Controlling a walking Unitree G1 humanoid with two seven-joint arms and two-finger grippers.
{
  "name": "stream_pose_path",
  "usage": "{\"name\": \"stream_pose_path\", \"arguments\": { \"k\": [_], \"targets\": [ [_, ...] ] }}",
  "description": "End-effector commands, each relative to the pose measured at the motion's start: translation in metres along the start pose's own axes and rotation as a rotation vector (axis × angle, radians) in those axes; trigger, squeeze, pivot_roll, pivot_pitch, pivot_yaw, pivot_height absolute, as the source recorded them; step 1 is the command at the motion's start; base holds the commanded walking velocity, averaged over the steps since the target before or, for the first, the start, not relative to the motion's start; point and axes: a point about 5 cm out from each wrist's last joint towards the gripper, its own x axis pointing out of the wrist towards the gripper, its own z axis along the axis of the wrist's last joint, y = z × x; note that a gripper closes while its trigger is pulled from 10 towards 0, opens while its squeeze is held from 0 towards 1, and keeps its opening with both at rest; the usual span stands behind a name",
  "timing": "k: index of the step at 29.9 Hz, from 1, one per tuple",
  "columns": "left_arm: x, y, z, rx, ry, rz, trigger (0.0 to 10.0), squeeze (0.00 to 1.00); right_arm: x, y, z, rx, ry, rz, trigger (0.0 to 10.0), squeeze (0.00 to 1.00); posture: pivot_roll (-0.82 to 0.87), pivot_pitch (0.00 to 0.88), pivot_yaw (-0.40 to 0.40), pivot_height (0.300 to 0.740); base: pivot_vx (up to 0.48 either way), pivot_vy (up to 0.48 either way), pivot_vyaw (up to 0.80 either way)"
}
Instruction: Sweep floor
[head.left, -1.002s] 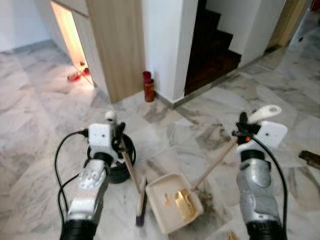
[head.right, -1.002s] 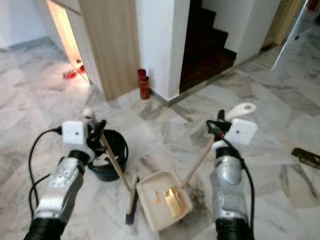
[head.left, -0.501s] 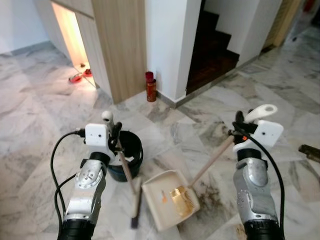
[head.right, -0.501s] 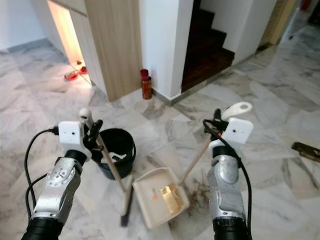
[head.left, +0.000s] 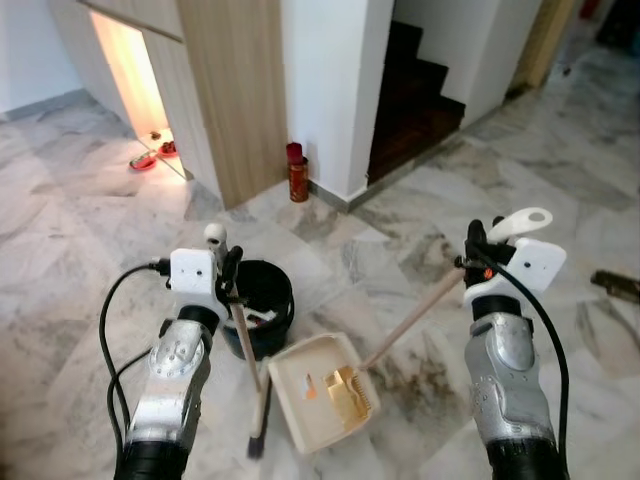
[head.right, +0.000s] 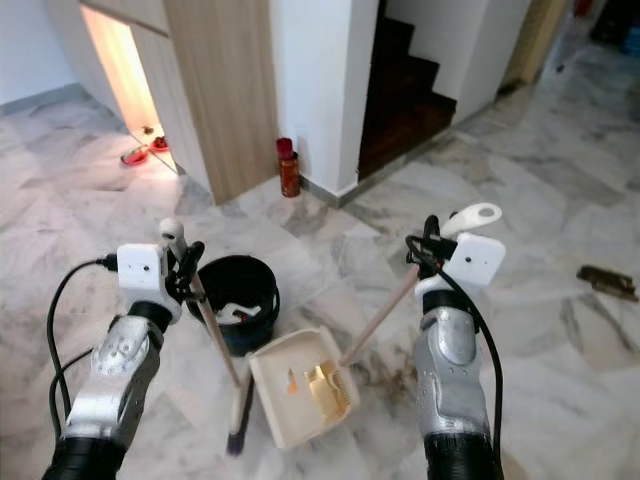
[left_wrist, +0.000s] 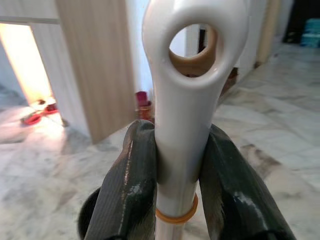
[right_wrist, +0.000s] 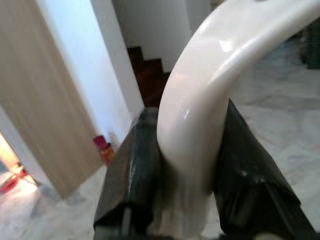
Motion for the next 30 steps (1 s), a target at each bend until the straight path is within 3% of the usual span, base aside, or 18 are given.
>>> {"name": "stream_pose_path", "arguments": {
  "k": [1, 30],
  "targets": [
    [0.0031, 0.0027, 0.0144, 0.007, -0.059, -0.001, 10.0, 0.00, 0.0051, 0.0078, 0.0146, 0.012, -0.063, 0.023, 10.0, 0.00, 0.01, 0.000, 0.016, 0.740, 0.000, 0.330, 0.00],
    [0.0036, 0.0029, 0.0141, 0.007, -0.056, -0.003, 10.0, 0.00, 0.0068, 0.0123, 0.0241, 0.032, -0.079, 0.038, 10.0, 0.00, 0.01, 0.000, 0.014, 0.740, 0.000, 0.335, 0.00]
  ]
}}
